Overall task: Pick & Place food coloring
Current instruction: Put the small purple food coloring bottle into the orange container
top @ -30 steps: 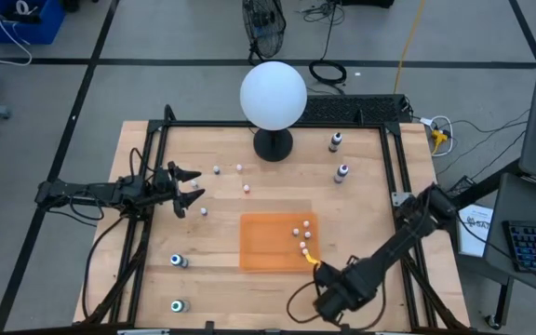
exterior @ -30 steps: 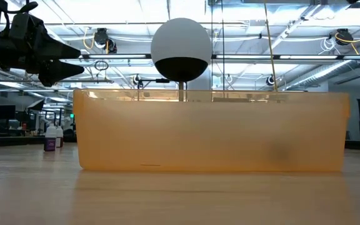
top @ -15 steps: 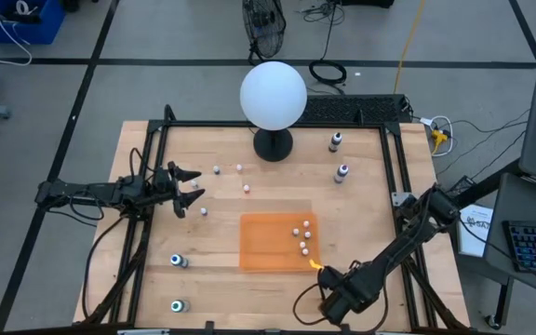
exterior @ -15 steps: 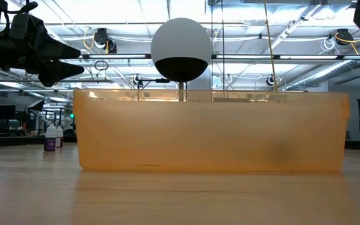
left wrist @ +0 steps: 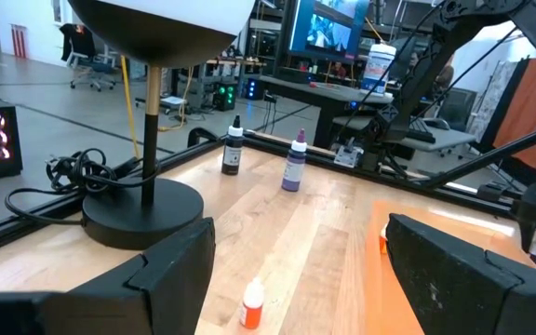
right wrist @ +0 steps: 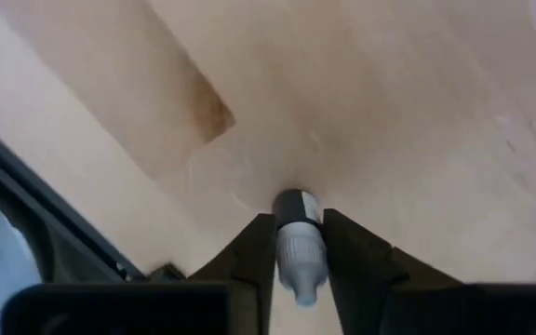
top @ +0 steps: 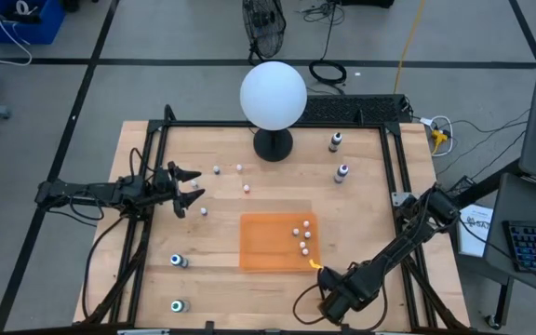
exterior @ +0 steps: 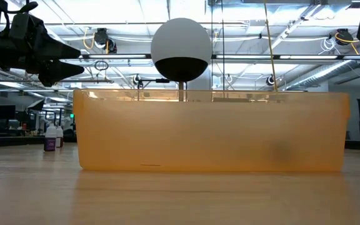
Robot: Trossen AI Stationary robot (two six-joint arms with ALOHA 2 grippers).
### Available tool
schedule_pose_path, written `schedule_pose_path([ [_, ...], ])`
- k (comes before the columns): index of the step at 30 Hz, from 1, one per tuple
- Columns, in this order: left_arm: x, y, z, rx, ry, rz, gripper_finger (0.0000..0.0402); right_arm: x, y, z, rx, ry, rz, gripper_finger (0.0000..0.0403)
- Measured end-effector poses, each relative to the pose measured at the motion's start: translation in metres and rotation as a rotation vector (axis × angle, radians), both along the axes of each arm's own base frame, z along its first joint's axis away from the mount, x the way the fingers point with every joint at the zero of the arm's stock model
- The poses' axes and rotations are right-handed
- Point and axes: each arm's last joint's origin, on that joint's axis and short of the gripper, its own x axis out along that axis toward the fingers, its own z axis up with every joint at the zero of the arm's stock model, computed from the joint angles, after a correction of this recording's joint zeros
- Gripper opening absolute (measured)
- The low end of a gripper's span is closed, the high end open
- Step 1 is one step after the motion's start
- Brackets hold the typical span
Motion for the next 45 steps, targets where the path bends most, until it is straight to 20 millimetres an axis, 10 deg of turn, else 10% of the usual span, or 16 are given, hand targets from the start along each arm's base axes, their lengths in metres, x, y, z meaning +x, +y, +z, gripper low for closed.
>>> schedule_pose_path([
  [12, 0.0, 0.0, 0.0, 0.0, 0.0, 0.0, 0.031, 0.016, -0.005, 0.006, -0.09, -0.223, 0.199, 0.0045],
  [27, 0.0, 0.0, 0.0, 0.0, 0.001, -0.001, 0.031, 0.054, -0.072, 0.108, -0.189, -0.729, 0.386, 0.0045],
  [34, 0.0, 0.0, 0.0, 0.0, 0.001, 0.0, 0.031, 0.061, -0.11, 0.084, -0.191, -0.422, 0.341, 0.0045],
  [45, 0.0, 0.0, 0.0, 0.0, -0.001, 0.0, 0.031, 0.074, -0.101, 0.034, -0.089, -0.22, 0.356, 0.0044],
])
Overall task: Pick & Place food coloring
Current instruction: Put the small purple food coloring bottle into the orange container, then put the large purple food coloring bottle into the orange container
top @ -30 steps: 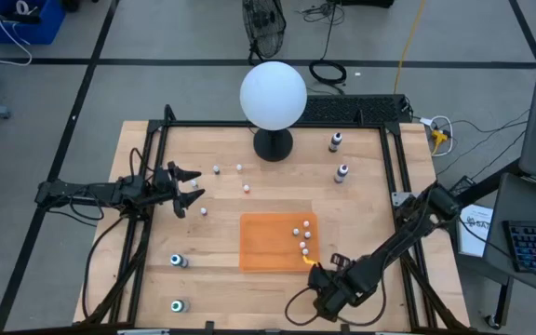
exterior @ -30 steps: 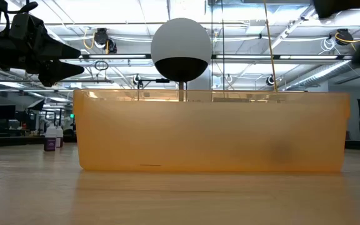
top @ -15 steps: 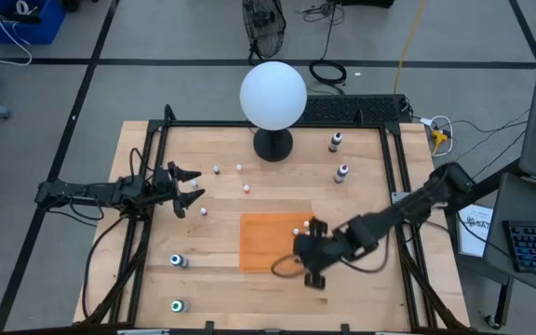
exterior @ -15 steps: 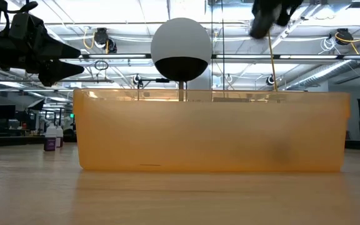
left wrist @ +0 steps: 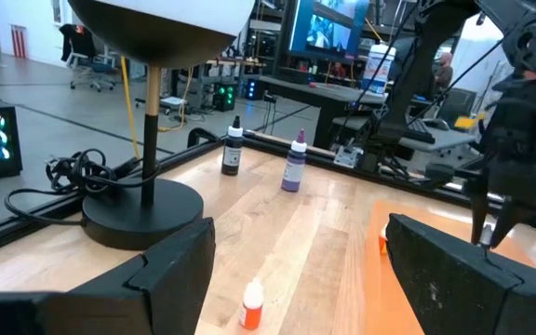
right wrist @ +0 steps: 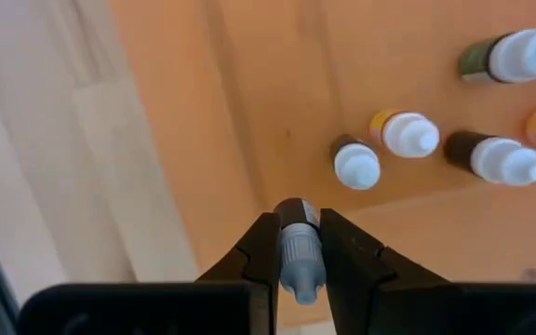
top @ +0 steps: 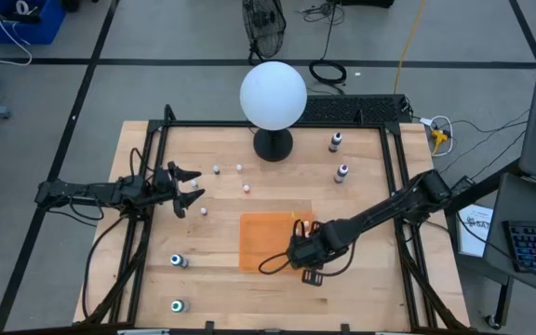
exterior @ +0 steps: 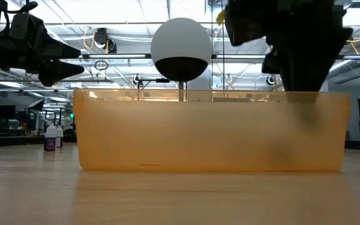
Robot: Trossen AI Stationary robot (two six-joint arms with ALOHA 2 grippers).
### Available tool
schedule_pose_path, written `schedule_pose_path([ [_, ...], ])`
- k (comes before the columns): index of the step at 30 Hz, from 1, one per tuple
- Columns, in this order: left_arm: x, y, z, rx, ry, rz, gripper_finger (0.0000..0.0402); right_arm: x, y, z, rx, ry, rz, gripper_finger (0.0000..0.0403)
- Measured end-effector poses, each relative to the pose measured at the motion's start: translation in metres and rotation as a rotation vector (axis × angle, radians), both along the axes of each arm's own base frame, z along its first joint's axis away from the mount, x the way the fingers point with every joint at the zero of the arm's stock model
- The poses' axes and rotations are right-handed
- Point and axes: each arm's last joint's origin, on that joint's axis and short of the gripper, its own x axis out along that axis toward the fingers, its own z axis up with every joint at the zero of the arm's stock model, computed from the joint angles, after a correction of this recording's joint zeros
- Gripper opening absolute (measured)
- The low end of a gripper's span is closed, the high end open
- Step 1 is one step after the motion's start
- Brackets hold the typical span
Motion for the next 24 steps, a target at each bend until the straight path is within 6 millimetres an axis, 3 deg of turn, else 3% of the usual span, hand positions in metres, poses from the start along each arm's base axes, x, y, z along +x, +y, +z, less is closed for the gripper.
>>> schedule_pose_path([
  [9, 0.0, 0.0, 0.0, 0.0, 0.001, 0.0, 0.031, 0.003, 0.001, -0.018, -0.014, 0.066, 0.021, 0.0046],
  [17, 0.0, 0.0, 0.0, 0.0, 0.001, 0.0, 0.031, 0.003, 0.002, -0.017, -0.004, 0.062, -0.043, 0.0124],
  [24, 0.0, 0.0, 0.0, 0.0, 0.001, 0.0, 0.031, 0.001, 0.003, -0.01, 0.056, 0.073, -0.053, 0.0114],
])
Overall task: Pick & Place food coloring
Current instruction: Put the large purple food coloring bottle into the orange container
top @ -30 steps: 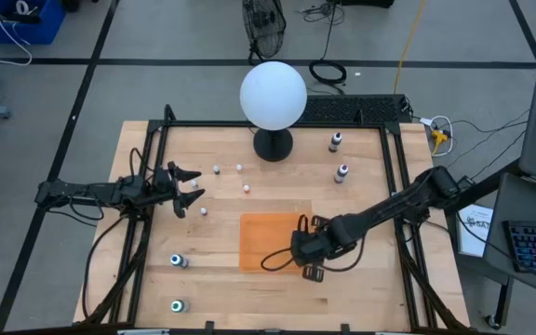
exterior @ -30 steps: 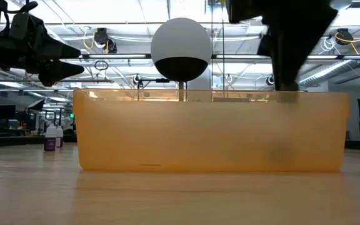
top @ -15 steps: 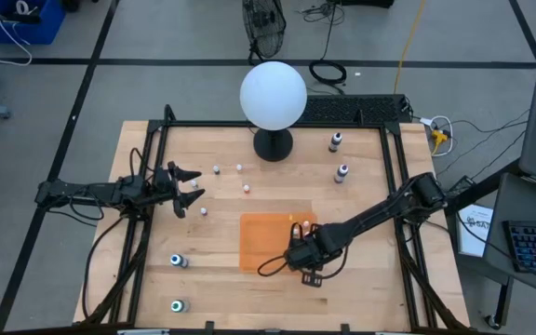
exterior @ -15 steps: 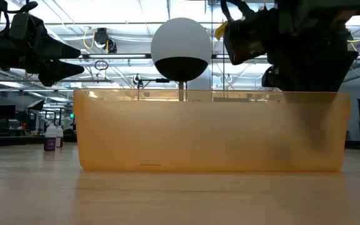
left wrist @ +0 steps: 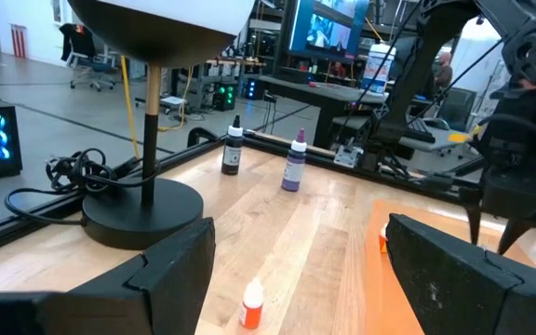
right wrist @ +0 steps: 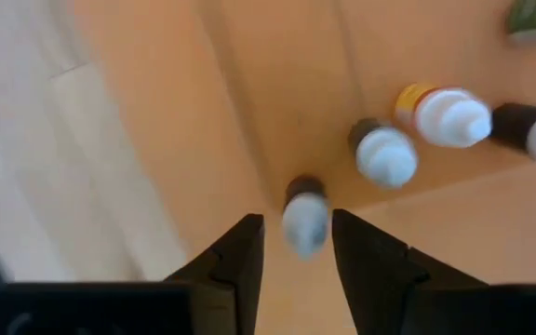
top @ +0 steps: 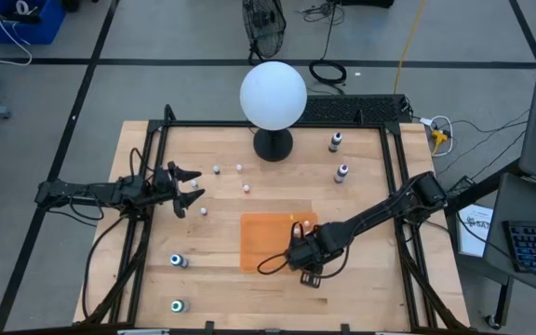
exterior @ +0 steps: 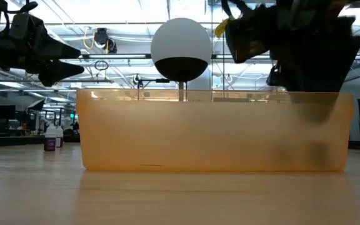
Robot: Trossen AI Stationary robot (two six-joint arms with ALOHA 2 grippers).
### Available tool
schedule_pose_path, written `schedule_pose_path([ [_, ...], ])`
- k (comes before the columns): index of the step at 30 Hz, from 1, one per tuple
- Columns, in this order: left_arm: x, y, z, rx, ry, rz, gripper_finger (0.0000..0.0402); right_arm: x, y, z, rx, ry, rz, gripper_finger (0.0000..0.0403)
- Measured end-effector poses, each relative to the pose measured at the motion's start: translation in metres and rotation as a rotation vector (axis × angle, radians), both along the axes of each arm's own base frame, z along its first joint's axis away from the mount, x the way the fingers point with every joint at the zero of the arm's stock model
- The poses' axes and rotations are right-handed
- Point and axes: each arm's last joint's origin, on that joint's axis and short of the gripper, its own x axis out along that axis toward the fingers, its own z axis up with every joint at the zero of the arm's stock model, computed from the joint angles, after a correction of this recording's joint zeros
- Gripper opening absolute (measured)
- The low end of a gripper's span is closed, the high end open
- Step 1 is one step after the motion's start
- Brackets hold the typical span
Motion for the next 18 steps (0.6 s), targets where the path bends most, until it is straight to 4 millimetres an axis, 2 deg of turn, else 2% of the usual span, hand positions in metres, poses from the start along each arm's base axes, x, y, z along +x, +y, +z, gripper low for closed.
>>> schedule_pose_path([
  [5, 0.0, 0.0, 0.0, 0.0, 0.0, 0.0, 0.031, -0.008, -0.008, 0.029, 0.015, -0.069, -0.019, 0.0101],
  [9, 0.0, 0.0, 0.0, 0.0, 0.0, 0.0, 0.031, -0.022, -0.024, 0.061, -0.078, -0.162, -0.066, 0.0093],
  [12, 0.0, 0.0, 0.0, 0.0, 0.0, 0.0, 0.031, -0.037, -0.045, 0.087, -0.195, -0.226, -0.127, 0.0088],
  [15, 0.0, 0.0, 0.0, 0.0, 0.0, 0.0, 0.031, -0.053, -0.073, 0.11, -0.349, -0.274, -0.216, 0.0082],
  [18, 0.0, 0.0, 0.0, 0.0, 0.0, 0.0, 0.031, -0.065, -0.103, 0.13, -0.43, -0.338, -0.274, 0.0078],
])
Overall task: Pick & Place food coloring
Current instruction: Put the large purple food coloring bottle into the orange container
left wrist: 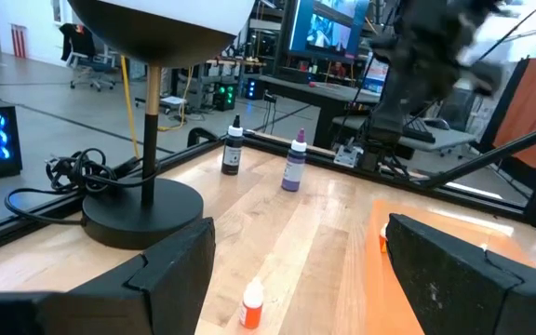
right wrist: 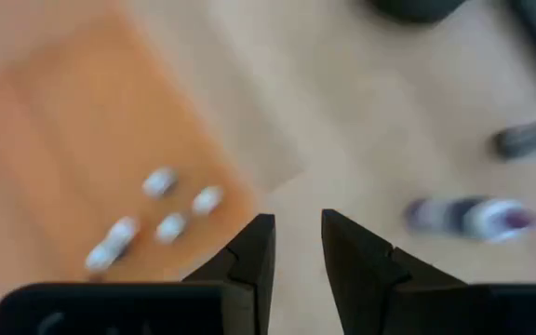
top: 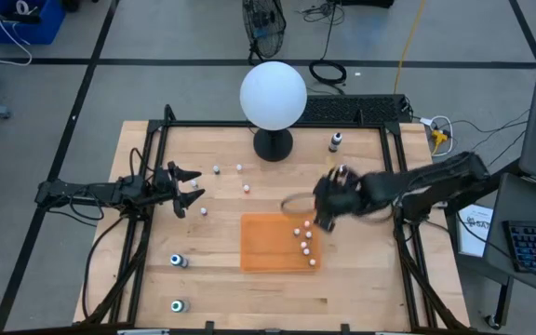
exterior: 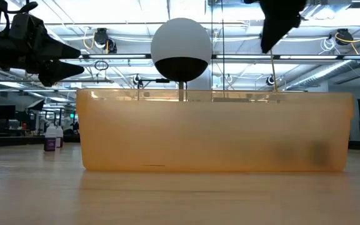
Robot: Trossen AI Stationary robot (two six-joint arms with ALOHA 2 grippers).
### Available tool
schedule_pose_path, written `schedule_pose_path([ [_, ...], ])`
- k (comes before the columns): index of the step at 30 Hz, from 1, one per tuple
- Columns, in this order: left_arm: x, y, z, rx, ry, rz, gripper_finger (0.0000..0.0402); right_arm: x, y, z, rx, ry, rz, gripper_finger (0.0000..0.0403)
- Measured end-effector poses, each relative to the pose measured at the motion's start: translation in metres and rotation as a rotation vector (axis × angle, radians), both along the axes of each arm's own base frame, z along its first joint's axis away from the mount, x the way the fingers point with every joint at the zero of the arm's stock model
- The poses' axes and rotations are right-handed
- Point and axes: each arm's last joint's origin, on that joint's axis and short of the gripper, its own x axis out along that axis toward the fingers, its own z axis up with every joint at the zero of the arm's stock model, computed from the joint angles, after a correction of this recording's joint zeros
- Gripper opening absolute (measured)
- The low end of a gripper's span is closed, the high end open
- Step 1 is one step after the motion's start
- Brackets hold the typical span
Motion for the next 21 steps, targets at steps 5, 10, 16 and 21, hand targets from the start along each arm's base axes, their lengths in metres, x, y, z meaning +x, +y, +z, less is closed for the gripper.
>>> schedule_pose_path([
  [5, 0.0, 0.0, 0.0, 0.0, 0.0, 0.0, 0.031, -0.008, -0.032, 0.037, -0.108, -0.246, 0.006, 0.0079],
  [10, 0.0, 0.0, 0.0, 0.0, 0.0, 0.0, 0.031, -0.012, -0.064, 0.055, -0.062, -0.399, -0.054, 0.0081],
  [16, 0.0, 0.0, 0.0, 0.0, 0.0, 0.0, 0.031, -0.019, -0.099, 0.035, -0.012, -0.175, -0.124, 0.0144],
  [21, 0.0, 0.0, 0.0, 0.0, 0.0, 0.0, 0.031, -0.019, -0.12, 0.011, 0.019, 0.039, -0.201, 0.0219],
])
